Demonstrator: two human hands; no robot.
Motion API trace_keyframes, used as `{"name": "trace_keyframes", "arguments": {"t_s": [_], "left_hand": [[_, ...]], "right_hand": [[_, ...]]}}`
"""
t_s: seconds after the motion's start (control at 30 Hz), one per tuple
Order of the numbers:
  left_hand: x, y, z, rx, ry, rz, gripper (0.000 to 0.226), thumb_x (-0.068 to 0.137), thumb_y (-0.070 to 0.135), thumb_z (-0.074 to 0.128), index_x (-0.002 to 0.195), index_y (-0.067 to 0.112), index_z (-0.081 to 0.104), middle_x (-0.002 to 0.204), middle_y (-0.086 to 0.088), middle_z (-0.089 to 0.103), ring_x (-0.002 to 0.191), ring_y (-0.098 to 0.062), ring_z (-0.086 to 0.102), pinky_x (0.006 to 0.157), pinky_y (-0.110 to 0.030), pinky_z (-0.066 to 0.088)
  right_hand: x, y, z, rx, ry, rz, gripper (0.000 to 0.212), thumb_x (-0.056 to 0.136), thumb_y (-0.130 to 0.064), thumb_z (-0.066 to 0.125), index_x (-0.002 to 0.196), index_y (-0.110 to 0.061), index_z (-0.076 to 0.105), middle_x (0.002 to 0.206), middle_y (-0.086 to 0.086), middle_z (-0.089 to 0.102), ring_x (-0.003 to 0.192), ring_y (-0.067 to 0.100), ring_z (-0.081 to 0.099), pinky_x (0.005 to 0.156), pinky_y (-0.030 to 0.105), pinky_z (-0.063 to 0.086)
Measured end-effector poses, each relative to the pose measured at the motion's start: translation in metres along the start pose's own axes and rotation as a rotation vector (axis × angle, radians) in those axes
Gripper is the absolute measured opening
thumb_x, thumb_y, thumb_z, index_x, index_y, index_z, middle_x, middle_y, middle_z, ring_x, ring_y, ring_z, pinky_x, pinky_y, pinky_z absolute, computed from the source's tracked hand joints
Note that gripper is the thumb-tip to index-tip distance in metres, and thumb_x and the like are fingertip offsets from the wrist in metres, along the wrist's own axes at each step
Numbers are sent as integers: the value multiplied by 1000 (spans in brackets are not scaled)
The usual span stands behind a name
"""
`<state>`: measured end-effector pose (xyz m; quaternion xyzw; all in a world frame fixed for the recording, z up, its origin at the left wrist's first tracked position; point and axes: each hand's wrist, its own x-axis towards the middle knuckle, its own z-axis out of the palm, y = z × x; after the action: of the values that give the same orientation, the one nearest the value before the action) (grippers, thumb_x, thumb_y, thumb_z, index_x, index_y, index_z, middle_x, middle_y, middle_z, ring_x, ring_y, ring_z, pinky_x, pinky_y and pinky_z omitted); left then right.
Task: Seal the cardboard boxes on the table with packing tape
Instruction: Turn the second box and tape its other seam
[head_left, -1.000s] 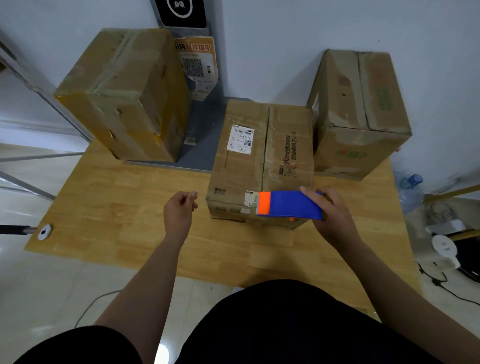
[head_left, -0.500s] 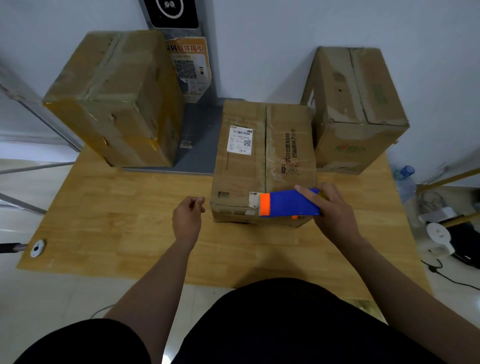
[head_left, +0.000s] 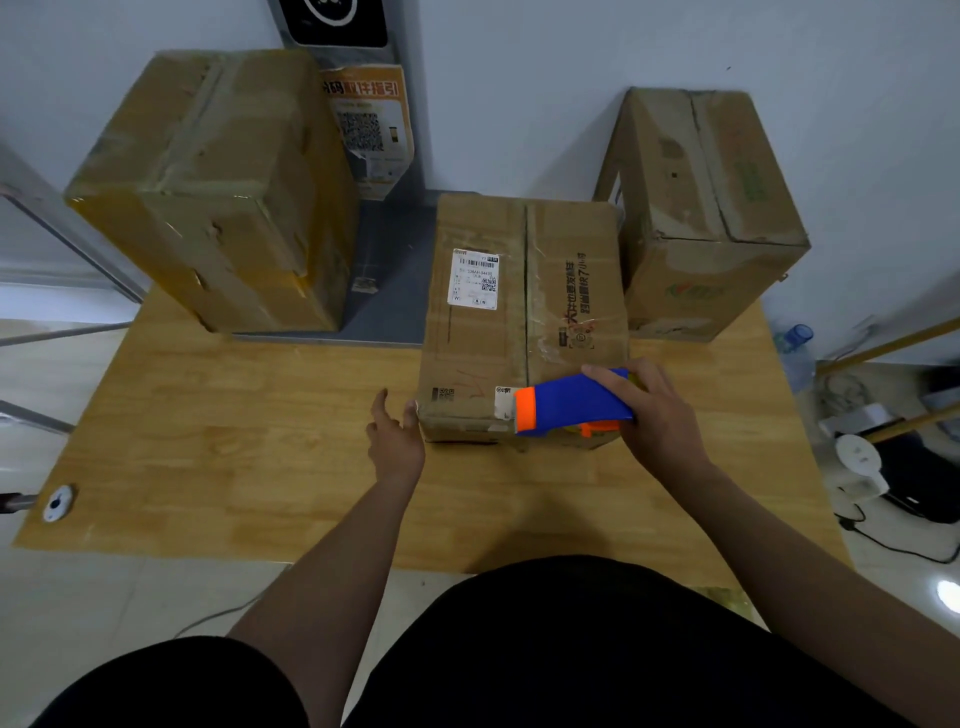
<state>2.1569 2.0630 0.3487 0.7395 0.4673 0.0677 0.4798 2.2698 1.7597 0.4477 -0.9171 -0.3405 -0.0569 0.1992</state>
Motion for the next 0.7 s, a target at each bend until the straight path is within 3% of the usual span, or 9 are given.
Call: {"name": "trace_keyframes", "arguments": {"t_s": [0.07, 0.13, 0.23, 0.3, 0.37, 0.43, 0.5, 0.6, 0.7], "left_hand": [[2, 0, -3, -55, -36, -48, 57, 104, 47, 51, 153, 24, 32, 133, -22, 53, 112, -43, 59, 94, -53, 50], [2, 7, -9, -47, 22, 37, 44, 105, 36, 53, 142, 13, 45, 122, -18, 63, 108, -37, 64, 84, -42, 50], [-8, 23, -18, 13, 132, 141, 39, 109, 39, 44, 108, 11, 71, 96, -7, 71, 92, -28, 66, 69, -31, 40], [-24, 35, -18, 51, 104, 189, 49, 106, 52, 43, 88, 17, 71, 79, 0, 66, 80, -23, 64, 60, -31, 37], [-38, 38, -10, 38, 28, 198, 57, 94, 71, 49, 100, 19, 70, 89, 6, 69, 87, -18, 66, 67, -33, 49], [-47, 41, 3, 55, -44, 148, 88, 71, 85, 62, 130, 21, 57, 122, 3, 65, 113, -20, 63, 87, -45, 56], [-52, 44, 15, 80, -43, 74, 114, 59, 78, 78, 147, 18, 37, 143, -3, 50, 128, -27, 52, 97, -56, 52], [-51, 49, 19, -126, -26, 68, 95, 60, 54, 92, 135, 25, 43, 134, 3, 58, 122, -22, 58, 97, -51, 54], [-46, 45, 12, -171, -19, 107, 73, 68, 47, 90, 129, 27, 55, 119, 10, 69, 110, -14, 66, 90, -38, 55]], "right_hand": [[-2, -1, 1, -3, 3, -1, 71, 86, -19, 74, 146, -39, 42, 120, 6, 46, 109, 25, 52, 60, 35, 54], [-3, -2, 1, -6, 5, -13, 71, 85, -21, 73, 146, -38, 42, 120, 8, 47, 107, 26, 53, 62, 35, 54], [-4, -2, 2, -11, 17, -18, 70, 85, -22, 73, 146, -36, 43, 120, 7, 47, 107, 25, 52, 63, 33, 52], [-3, -2, 3, -11, 24, -5, 69, 86, -20, 73, 146, -36, 43, 120, 6, 47, 107, 24, 51, 62, 34, 53], [-2, -3, 4, -10, 28, 6, 70, 86, -18, 75, 146, -37, 44, 118, 5, 47, 106, 24, 51, 62, 36, 53], [-1, -4, 5, -15, 30, 11, 72, 85, -17, 76, 145, -37, 44, 118, 5, 47, 105, 25, 51, 63, 37, 54], [-1, -6, 6, -19, 27, 12, 72, 84, -17, 76, 145, -37, 44, 118, 7, 48, 105, 25, 51, 64, 38, 53], [-3, -6, 7, -18, 30, 9, 73, 84, -15, 75, 146, -36, 44, 118, 8, 49, 104, 27, 52, 66, 39, 53], [-6, -5, 7, 7, 46, 19, 71, 84, -15, 72, 145, -37, 43, 116, 8, 48, 103, 27, 51, 64, 41, 54]]}}
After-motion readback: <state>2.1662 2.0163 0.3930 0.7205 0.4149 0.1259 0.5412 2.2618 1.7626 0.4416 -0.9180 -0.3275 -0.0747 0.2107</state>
